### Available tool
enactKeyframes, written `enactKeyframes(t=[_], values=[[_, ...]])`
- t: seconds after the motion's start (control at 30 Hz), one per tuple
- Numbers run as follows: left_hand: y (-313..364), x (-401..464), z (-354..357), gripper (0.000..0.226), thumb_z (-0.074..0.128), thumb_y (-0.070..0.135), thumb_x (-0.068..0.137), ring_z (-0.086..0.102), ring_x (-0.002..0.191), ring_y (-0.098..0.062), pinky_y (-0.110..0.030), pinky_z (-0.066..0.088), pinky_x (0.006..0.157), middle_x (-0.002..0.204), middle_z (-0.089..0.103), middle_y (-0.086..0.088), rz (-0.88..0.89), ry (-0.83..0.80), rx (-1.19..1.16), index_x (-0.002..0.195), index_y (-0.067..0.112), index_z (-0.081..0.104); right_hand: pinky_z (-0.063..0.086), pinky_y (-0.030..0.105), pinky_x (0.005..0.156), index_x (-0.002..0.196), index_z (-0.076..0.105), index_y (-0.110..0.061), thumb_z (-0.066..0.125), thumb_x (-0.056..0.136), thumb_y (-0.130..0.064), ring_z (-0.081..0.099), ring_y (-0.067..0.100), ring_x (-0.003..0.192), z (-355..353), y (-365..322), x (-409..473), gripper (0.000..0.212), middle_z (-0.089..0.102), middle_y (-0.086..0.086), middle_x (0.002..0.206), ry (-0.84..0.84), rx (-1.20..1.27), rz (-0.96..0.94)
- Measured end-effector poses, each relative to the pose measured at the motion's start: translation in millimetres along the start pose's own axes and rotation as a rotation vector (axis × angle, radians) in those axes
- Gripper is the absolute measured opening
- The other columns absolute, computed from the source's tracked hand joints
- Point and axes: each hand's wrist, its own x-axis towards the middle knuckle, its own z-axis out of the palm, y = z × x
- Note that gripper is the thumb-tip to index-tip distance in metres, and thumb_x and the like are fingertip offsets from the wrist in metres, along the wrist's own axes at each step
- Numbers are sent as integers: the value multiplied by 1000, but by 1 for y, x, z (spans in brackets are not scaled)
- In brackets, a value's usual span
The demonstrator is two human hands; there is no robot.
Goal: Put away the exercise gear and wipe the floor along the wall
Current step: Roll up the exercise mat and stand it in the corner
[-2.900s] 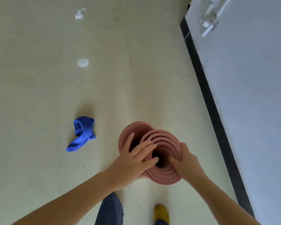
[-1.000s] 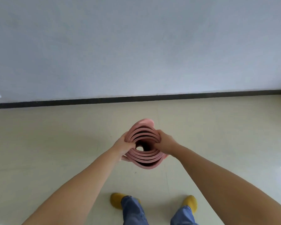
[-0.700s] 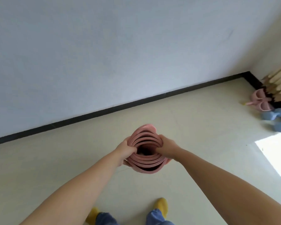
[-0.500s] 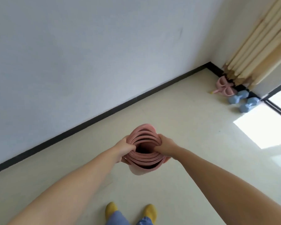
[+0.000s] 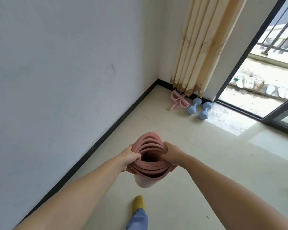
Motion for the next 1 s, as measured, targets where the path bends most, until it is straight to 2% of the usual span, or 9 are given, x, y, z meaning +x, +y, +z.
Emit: enactKeyframes(t=[0.13, 0.2, 0.37, 0.47, 0.6, 0.77, 0.9, 0.93, 1.0], values=[[100, 66, 3, 53, 46, 3, 77, 65, 83, -30, -42, 59, 64, 103, 62, -11, 51, -59, 78, 125, 28, 43, 58, 37, 67, 115, 49, -19, 51, 84, -17, 66, 27, 86, -82, -10, 57, 31, 61, 8, 105, 121, 49, 10], [144, 98, 11, 53, 46, 4, 78, 65, 82, -29, -41, 59, 63, 104, 63, -12, 72, -92, 138, 125, 28, 43, 58, 39, 70, 115, 50, -19, 52, 83, -17, 66, 27, 87, -118, -8, 81, 32, 62, 7, 104, 163, 105, 20], [241, 187, 39, 49, 46, 3, 79, 64, 78, -31, -47, 59, 67, 101, 62, -13, 85, -136, 201, 123, 25, 44, 58, 38, 66, 112, 51, -19, 53, 80, -20, 68, 25, 81, -216, 6, 157, 32, 63, 8, 102, 192, 131, 58], [299, 244, 53, 48, 45, 1, 78, 63, 72, -30, -50, 58, 69, 92, 61, -12, 69, -110, 150, 121, 22, 46, 55, 29, 53, 111, 52, -18, 53, 82, -22, 66, 18, 70, -285, 7, 216, 30, 64, 7, 96, 192, 73, 42], [371, 305, 67, 52, 45, 1, 77, 65, 85, -32, -50, 58, 65, 101, 62, -13, 29, -49, 67, 123, 25, 46, 49, 21, 53, 123, 48, -21, 54, 84, -25, 64, 16, 76, -371, -3, 285, 39, 61, 4, 102, 139, -28, 31], [458, 361, 69, 48, 48, 5, 82, 61, 96, -31, -47, 59, 69, 107, 60, -10, 64, 87, -2, 124, 29, 43, 42, 16, 51, 131, 41, -20, 55, 88, -27, 59, 15, 79, -457, -32, 353, 46, 59, 4, 108, 194, -117, -37], [516, 416, 59, 41, 47, 9, 87, 58, 99, -29, -43, 57, 70, 112, 59, -9, 107, 164, -93, 124, 28, 44, 48, 30, 70, 134, 36, -17, 58, 87, -36, 56, 19, 88, -500, -52, 405, 55, 59, 7, 118, 329, -60, -24], [529, 434, 56, 42, 48, 9, 87, 59, 99, -29, -43, 57, 69, 112, 59, -9, 115, 178, -126, 124, 27, 46, 52, 34, 71, 133, 35, -16, 60, 86, -39, 58, 22, 90, -512, -58, 421, 58, 58, 9, 119, 329, 12, 12], [554, 472, 48, 45, 50, 11, 86, 60, 100, -30, -43, 57, 70, 113, 60, -9, 119, 214, -181, 127, 28, 46, 56, 38, 60, 131, 31, -13, 67, 82, -41, 62, 28, 91, -534, -69, 457, 67, 55, 13, 119, 260, 251, 128]])
